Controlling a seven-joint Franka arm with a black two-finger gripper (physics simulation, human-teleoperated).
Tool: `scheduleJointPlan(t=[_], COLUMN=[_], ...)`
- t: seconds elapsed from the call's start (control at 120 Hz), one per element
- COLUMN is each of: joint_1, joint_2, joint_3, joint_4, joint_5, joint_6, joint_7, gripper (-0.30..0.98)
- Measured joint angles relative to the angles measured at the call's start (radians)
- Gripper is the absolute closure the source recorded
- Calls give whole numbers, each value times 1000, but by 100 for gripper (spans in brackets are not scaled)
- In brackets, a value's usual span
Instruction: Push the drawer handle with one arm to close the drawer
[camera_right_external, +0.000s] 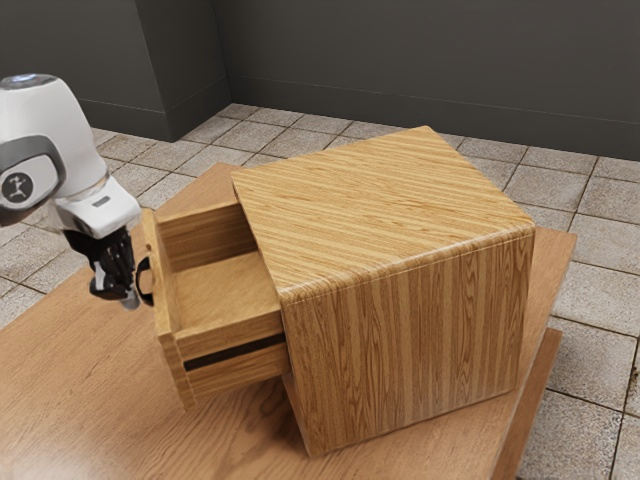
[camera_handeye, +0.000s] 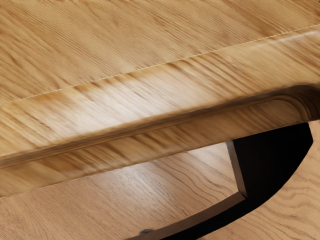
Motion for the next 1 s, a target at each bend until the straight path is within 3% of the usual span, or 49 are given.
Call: scheduleJointPlan(t=[1.0], joint_1=[2], joint_2=[290], joint_3=[-85], joint_4=[237], joint_5=[-202], joint_6=[85], joint_7=[-25], gripper=[79])
